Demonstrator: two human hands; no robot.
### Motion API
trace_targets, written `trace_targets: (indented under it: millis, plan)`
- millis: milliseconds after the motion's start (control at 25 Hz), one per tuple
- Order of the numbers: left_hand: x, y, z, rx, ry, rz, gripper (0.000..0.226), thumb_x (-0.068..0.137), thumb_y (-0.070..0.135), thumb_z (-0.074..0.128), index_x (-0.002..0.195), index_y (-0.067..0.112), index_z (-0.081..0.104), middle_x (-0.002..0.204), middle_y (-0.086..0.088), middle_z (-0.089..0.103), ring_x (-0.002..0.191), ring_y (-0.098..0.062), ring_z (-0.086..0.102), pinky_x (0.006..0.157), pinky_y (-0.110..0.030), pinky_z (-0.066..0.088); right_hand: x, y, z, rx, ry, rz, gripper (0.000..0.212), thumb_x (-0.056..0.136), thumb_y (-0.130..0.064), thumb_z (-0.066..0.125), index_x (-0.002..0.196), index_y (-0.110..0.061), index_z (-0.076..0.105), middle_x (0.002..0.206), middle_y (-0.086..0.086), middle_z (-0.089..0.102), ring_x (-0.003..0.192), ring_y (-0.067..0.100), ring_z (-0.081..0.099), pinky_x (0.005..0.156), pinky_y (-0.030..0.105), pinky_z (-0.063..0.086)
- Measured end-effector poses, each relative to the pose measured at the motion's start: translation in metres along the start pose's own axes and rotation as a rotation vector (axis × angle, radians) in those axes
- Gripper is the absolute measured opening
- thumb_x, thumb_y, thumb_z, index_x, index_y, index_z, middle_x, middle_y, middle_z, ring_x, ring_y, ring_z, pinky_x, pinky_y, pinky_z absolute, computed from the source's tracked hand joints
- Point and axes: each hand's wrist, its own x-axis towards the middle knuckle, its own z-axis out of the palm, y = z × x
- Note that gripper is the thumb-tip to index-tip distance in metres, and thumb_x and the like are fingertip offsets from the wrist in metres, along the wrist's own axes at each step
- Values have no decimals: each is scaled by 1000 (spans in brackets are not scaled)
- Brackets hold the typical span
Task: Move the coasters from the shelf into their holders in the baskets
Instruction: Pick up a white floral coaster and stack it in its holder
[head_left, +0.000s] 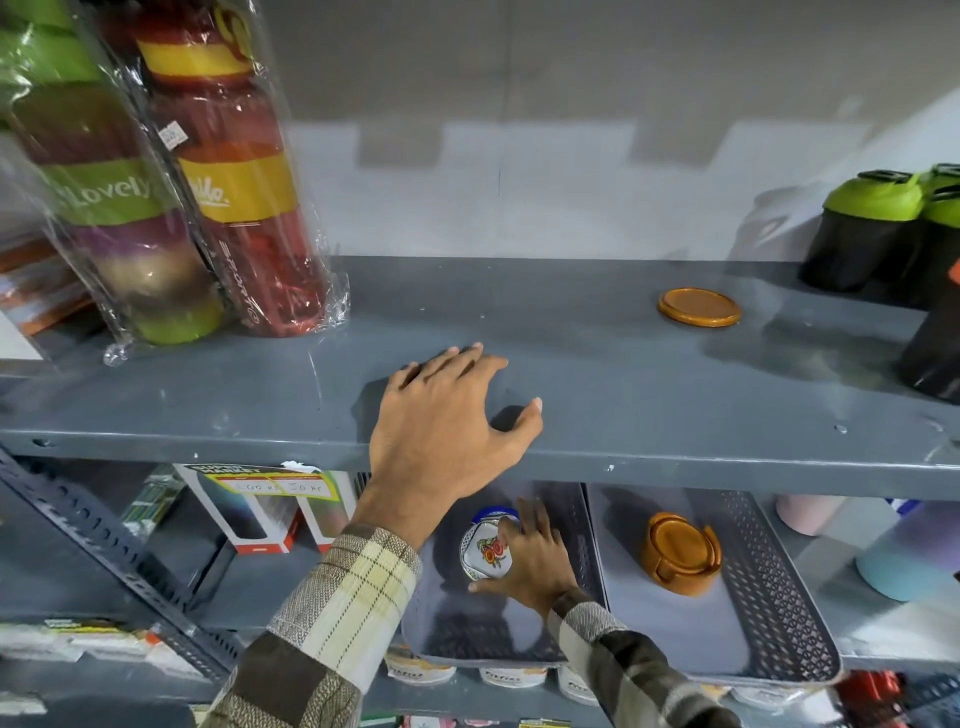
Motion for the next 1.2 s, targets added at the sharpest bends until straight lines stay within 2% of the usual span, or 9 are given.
trace_targets:
  millis: [80, 200, 480, 960, 1200]
  plan:
    - [0, 0, 0, 3, 4, 1, 68, 79, 71, 33, 130, 34, 58, 146, 9, 53, 137, -10, 44, 112, -41, 34, 4, 1, -3, 41, -6, -10, 91, 64, -75, 75, 136, -25, 49, 151, 4, 46, 141, 30, 45, 113, 46, 42]
    - [1, 0, 0, 5, 1, 2, 69, 79, 72, 33, 131, 34, 58, 146, 9, 53, 138, -10, 43, 112, -42, 34, 5, 3, -2, 97, 18, -12, 94, 64, -71, 77, 137, -20, 46, 138, 2, 57, 126, 27, 57, 105, 43, 46]
    - [0, 0, 1, 10, 1, 3, 69, 79, 72, 32, 131, 34, 58, 146, 9, 53, 138, -10, 43, 112, -43, 35, 5, 1, 0, 128, 30, -6, 90, 64, -63, 81, 133, -20, 43, 132, 1, 60, 121, 28, 60, 104, 43, 46]
    - [0, 0, 0, 20, -15, 11, 72, 79, 73, 29, 134, 35, 55, 148, 9, 50, 139, -10, 41, 113, -42, 34, 9, -1, -3, 97, -21, -27, 96, 71, -55, 82, 144, -15, 34, 141, 8, 53, 127, 33, 55, 109, 46, 42]
    - [0, 0, 0, 18, -3, 9, 70, 79, 73, 30, 131, 34, 57, 146, 9, 53, 138, -10, 43, 112, -43, 35, 10, 4, -7, 61, -3, -42, 77, 83, -41, 77, 142, -13, 35, 133, 12, 62, 117, 37, 64, 99, 40, 48]
